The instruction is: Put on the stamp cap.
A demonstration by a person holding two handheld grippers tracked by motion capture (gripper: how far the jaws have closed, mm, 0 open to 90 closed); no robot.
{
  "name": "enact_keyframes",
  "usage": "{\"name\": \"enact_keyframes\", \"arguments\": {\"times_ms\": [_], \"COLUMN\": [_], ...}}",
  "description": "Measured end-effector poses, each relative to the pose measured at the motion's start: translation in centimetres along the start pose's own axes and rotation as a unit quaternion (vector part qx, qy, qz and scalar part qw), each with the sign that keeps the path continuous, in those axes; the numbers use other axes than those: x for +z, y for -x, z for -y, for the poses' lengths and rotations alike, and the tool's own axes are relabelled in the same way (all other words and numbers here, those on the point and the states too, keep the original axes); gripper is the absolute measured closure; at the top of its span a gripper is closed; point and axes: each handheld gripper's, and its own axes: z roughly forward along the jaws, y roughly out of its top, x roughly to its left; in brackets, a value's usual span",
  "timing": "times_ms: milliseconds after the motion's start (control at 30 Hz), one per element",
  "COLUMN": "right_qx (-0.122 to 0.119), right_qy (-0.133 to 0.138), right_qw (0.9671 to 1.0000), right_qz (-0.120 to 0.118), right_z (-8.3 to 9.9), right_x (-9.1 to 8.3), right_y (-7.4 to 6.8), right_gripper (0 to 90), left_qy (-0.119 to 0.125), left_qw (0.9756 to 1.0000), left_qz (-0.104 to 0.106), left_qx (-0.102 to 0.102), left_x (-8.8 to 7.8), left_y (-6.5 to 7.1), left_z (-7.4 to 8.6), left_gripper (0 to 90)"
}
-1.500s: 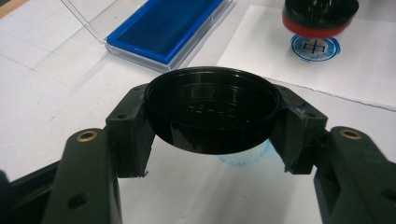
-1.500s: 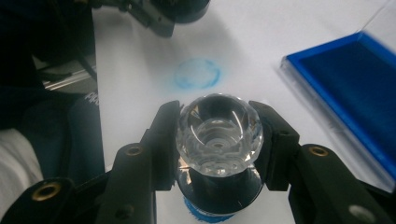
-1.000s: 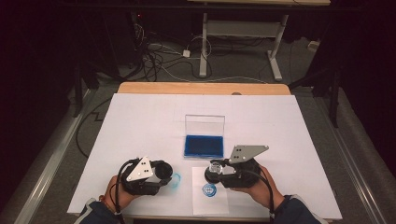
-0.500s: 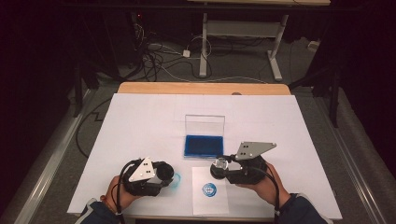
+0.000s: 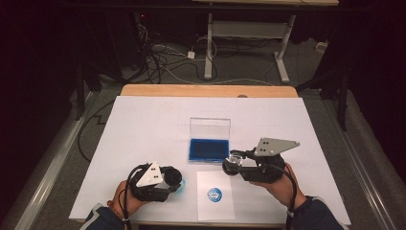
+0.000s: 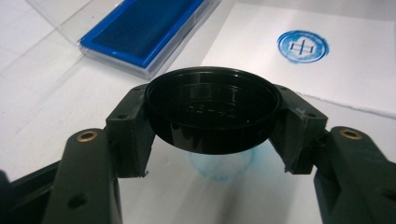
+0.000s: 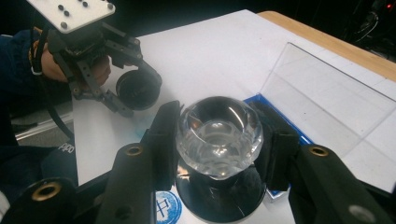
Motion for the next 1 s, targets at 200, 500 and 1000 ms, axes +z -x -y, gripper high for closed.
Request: {"name": "enact_keyframes", "arguments": {"times_ms": [200,500,1000], "right_qx": [-0.001,-0.01,-0.015], "right_qy": [0.011,0.019,0.031], "right_qw": [0.9999,0.9998,0.999], "right_qz": [0.003,-0.004,-0.028], "right_z": [-0.3,-1.1,-2.4], "right_x": [-0.6,-0.3,1.4], "right_y": [-0.3,-0.8,-2.4], "right_gripper": [57.0,57.0,57.0], "left_qy": [-0.003,0.016,0.042], "left_qw": [0.9998,0.9994,0.9973], "left_qz": [0.02,0.032,0.057], "left_qx": [0.008,-0.004,-0.019], "left_x": [0.7,1.1,3.3], "left_y": [0.5,0.7,2.1], "left_z": [-0.6,-1.2,-2.6], "left_gripper": [36.4,36.4,36.4]}}
